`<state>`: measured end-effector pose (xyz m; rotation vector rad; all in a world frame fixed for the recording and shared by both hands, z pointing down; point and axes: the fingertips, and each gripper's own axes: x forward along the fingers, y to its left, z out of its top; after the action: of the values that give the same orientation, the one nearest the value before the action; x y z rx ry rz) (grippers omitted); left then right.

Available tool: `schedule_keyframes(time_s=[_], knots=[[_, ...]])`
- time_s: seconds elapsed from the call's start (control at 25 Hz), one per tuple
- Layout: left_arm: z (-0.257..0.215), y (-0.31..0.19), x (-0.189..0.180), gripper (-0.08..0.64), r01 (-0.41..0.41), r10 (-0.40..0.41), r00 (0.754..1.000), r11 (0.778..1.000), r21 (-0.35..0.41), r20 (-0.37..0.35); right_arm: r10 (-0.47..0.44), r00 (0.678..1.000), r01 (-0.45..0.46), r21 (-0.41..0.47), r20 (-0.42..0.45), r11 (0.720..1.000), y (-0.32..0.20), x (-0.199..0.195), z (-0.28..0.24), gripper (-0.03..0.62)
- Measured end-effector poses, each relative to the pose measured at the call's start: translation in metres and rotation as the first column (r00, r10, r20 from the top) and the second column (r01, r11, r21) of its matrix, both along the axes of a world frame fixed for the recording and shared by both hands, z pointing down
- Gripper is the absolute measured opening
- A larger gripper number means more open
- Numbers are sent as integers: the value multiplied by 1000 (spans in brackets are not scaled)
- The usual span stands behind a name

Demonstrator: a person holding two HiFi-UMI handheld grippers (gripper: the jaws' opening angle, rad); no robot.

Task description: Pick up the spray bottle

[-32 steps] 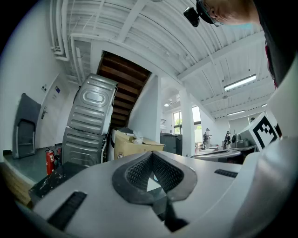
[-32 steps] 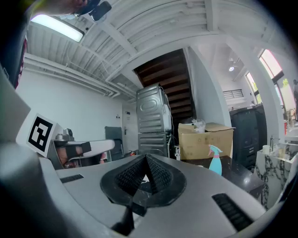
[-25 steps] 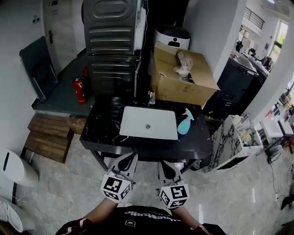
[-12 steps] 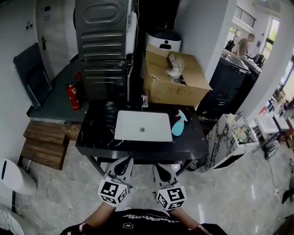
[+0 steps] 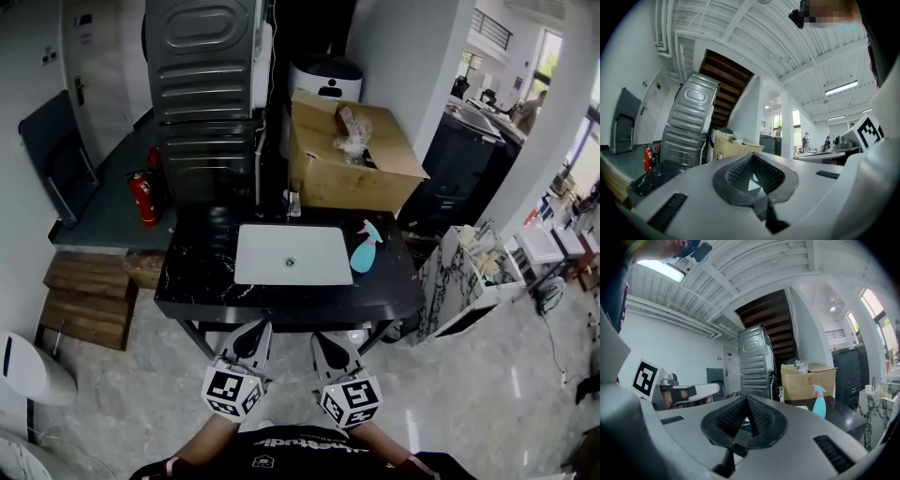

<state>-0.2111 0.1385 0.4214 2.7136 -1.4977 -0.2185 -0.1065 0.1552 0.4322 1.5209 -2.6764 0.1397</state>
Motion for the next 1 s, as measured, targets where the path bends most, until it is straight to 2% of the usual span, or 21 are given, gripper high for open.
schedule_keyframes(time_s=[0.44,0.76,1.0], knots=[[-2,20,-37,15,-24,24,1000,1000,11,0,14,1000,-14,18,2,1000,22,-44,-6,37],[7,24,-38,15,-40,40,999,999,-2,-21,59,998,-59,5,-7,998,31,-38,3,37],[16,16,-34,15,-39,39,999,999,-13,-20,43,999,-43,2,3,999,15,-42,9,37]])
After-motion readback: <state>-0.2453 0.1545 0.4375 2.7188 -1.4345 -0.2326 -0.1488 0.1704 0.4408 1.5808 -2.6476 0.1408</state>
